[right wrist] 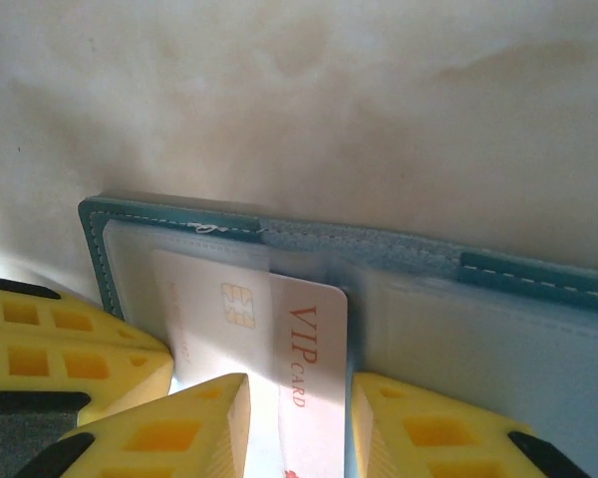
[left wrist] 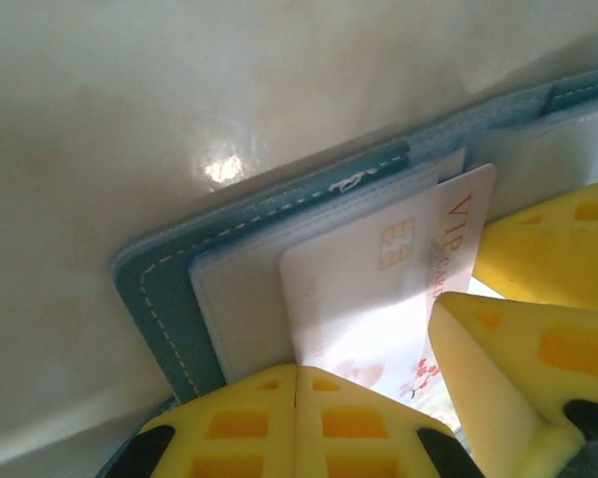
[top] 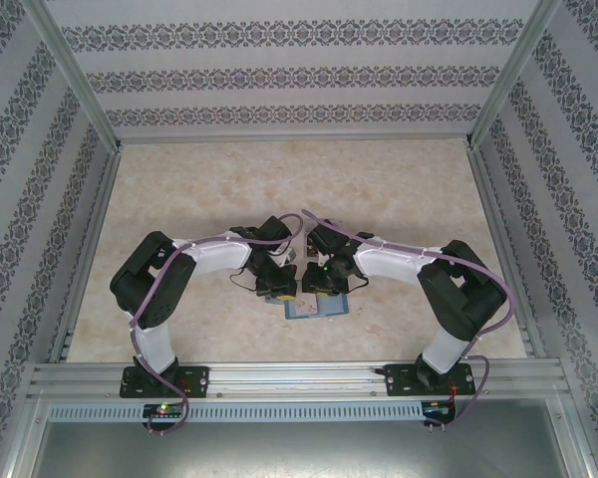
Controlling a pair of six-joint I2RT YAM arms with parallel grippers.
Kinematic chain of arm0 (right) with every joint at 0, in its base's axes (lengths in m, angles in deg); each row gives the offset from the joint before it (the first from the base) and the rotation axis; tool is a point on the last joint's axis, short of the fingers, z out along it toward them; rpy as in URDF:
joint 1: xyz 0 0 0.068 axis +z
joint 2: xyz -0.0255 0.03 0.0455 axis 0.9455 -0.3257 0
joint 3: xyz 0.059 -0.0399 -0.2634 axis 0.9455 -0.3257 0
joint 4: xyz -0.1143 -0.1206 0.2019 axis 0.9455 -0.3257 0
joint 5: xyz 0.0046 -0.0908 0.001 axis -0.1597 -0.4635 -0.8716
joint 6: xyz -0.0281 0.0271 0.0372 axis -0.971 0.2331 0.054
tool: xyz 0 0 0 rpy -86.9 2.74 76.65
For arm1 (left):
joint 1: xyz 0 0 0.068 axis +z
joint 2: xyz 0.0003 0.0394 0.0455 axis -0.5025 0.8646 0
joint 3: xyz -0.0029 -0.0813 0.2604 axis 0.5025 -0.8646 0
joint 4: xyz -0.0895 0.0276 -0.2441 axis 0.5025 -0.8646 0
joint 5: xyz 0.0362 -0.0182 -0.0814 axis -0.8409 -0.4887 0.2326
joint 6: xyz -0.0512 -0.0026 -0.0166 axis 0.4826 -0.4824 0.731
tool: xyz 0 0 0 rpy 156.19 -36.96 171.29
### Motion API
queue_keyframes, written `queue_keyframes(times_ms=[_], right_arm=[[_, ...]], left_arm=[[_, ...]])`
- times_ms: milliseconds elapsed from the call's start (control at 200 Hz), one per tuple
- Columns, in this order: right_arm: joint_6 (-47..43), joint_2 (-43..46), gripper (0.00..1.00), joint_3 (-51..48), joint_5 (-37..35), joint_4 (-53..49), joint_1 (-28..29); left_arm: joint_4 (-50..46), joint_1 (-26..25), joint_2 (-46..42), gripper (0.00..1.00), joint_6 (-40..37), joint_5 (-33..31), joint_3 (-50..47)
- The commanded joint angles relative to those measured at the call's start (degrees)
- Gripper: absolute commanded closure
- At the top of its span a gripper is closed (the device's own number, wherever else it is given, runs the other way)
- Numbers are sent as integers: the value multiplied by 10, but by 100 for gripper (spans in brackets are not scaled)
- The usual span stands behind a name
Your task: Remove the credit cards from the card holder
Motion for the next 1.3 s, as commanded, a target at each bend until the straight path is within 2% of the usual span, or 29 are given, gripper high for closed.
queue_keyframes(times_ms=[0, 445, 660, 789, 1079, 1294], right_arm=[[-5, -13, 66, -9, 4, -6, -4], [48, 35, 72, -77, 93, 126, -31], [84, 49, 78, -125, 145, 222, -49], [91, 50, 83, -136, 156, 247, -54], [72, 62, 91, -140, 135, 220, -59], [3, 78, 94, -107, 57, 98, -58]], left_arm=[[-26, -4, 22, 100, -22, -22, -6], [-40, -4, 32, 100, -30, -37, -14], [-40, -4, 33, 100, -30, -37, -11], [-36, -4, 35, 100, -28, -36, -13], [-36, -4, 33, 100, -26, -36, -14], [-37, -4, 33, 100, -26, -35, -12]])
